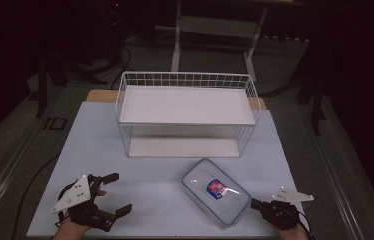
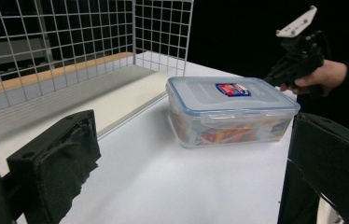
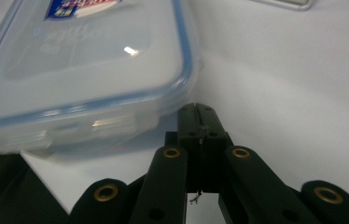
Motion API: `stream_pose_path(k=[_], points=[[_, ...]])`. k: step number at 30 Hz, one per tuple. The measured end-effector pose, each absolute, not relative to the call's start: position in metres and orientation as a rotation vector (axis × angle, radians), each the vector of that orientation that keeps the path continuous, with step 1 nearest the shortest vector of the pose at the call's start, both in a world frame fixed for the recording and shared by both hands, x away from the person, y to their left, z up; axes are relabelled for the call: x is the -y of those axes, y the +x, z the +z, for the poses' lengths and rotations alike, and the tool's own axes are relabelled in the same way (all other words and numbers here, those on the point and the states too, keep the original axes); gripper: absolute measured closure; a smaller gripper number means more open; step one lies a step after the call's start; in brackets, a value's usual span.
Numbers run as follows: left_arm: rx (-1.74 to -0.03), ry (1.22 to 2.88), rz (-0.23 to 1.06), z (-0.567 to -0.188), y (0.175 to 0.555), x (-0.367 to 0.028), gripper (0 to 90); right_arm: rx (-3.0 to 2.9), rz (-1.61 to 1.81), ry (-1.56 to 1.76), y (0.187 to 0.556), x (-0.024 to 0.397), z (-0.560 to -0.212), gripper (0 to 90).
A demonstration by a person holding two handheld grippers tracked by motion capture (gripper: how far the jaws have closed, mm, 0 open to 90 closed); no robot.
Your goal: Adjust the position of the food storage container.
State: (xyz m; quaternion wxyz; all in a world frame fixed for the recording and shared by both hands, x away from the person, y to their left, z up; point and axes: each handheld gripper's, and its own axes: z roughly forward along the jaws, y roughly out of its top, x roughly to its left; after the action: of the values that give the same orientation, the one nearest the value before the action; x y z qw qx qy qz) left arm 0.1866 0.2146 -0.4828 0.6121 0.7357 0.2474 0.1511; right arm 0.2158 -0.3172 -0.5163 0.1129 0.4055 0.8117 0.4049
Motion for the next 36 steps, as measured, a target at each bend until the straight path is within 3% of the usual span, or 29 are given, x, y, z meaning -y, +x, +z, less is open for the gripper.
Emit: stream_pose_path(k=[7,21,36], points=[[-0.571,1.697,0.352,-0.483,0.187,-0.215,1.2,-2.385,1.175,1.181,0.225,0.312,-0.519,90.0],[-0.570,1.701,0.350,-0.483,0.187,-0.214,1.2,-2.402,1.233,1.194,0.192,0.319,-0.513,90.0],[-0.567,1.704,0.347,-0.484,0.188,-0.214,1.2,-2.419,1.199,1.164,0.219,0.303,-0.511,90.0]])
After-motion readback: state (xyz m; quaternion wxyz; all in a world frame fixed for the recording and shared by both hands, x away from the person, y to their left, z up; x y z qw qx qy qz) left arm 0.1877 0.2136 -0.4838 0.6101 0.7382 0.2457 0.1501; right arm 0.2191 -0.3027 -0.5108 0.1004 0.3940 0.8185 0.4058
